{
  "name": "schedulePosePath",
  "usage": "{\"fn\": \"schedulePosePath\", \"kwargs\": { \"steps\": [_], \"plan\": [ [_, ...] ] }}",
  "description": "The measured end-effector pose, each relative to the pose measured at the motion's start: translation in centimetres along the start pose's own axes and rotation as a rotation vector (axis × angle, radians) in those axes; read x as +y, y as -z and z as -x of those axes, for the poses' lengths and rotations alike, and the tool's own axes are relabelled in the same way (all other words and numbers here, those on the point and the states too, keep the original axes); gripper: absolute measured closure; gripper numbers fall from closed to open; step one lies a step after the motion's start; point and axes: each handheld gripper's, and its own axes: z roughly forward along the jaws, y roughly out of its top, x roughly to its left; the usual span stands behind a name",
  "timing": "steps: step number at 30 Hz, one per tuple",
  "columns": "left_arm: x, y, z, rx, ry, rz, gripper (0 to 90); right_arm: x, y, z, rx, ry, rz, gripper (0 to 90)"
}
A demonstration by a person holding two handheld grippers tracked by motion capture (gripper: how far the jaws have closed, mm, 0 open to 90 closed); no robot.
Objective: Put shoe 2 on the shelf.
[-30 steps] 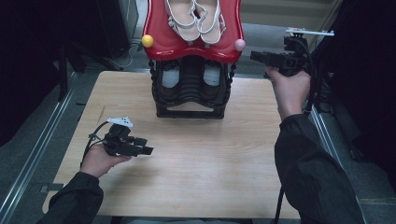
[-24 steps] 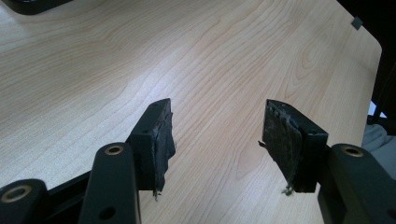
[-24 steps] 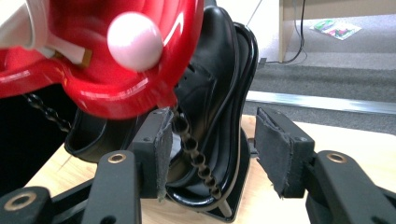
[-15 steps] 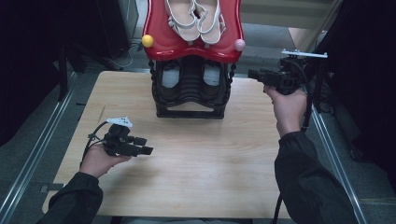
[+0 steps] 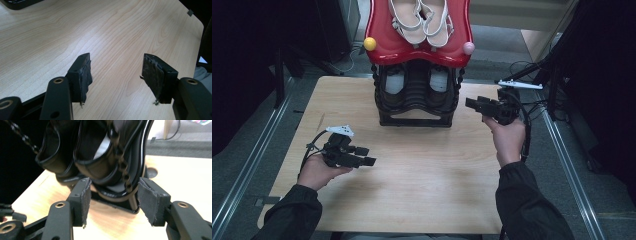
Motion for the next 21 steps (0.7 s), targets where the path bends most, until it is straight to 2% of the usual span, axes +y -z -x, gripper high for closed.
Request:
{"fn": "schedulePosePath", "kwargs": {
  "steps": [3, 6, 13, 17, 21],
  "plan": [
    [0.0, 0.0, 0.0, -0.001, -0.004, -0.003, 40.1, -1.5, -0.4, 0.1, 0.014, -0.010, -0.012, 45.0],
    [0.0, -0.1, 0.0, -0.002, -0.005, -0.007, 39.9, -2.9, -0.7, 0.1, 0.006, 0.005, -0.028, 45.1],
    [0.0, -0.1, 0.1, -0.005, -0.007, -0.006, 39.7, -5.8, -1.4, -0.3, 0.029, 0.001, -0.055, 44.5],
    [0.0, -0.1, 0.1, -0.004, -0.007, -0.005, 39.5, -7.1, -1.8, -0.3, 0.053, -0.010, -0.069, 44.2],
    [0.1, -0.2, 0.1, -0.005, -0.008, -0.006, 39.2, -8.2, -2.2, 0.0, 0.052, -0.014, -0.085, 44.3]
  ]
}}
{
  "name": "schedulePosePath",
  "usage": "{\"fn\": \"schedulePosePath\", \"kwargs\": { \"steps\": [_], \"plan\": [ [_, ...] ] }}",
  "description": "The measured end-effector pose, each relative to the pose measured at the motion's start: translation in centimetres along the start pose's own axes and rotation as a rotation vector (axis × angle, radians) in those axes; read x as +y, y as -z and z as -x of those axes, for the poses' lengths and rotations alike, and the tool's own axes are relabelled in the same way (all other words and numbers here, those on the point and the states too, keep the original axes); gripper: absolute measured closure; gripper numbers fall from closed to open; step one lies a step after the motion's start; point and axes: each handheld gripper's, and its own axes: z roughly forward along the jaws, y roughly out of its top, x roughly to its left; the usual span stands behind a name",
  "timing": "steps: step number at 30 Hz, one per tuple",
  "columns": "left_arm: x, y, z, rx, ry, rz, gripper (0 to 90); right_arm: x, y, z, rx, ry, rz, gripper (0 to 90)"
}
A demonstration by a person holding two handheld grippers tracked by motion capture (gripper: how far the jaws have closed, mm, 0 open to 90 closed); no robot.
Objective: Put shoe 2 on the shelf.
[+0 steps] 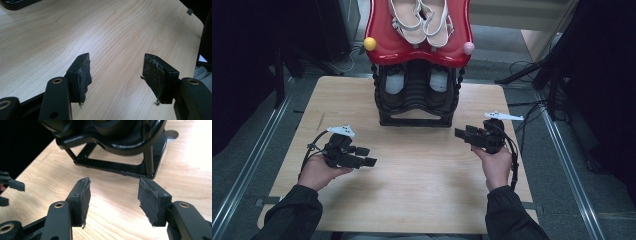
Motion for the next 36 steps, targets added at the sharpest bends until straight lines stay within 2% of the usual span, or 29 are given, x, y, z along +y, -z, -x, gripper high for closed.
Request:
{"fn": "schedulePosePath", "kwargs": {
  "steps": [6, 15, 22, 30, 34, 36],
  "plan": [
    [0.0, 0.0, 0.0, -0.001, -0.003, -0.001, 38.8, -1.4, -0.6, 0.1, 0.002, 0.005, -0.015, 44.1],
    [0.1, 0.0, 0.2, -0.004, -0.005, 0.003, 38.1, -2.9, -1.7, -0.8, 0.020, 0.040, -0.034, 44.0],
    [0.1, -0.2, 0.3, -0.004, -0.006, 0.000, 36.9, -3.3, -2.4, -1.5, 0.041, 0.070, -0.060, 43.3],
    [0.2, -0.3, 0.3, -0.013, 0.004, 0.008, 33.6, -3.4, -2.5, -1.4, 0.049, 0.069, -0.068, 42.6],
    [0.2, -0.7, 0.5, -0.019, -0.016, 0.003, 29.3, -3.6, -2.7, -1.6, 0.053, 0.082, -0.083, 40.0],
    [0.1, -1.4, 0.7, -0.021, -0.025, -0.014, 26.2, -3.7, -3.1, -1.6, 0.060, 0.094, -0.105, 38.4]
  ]
}}
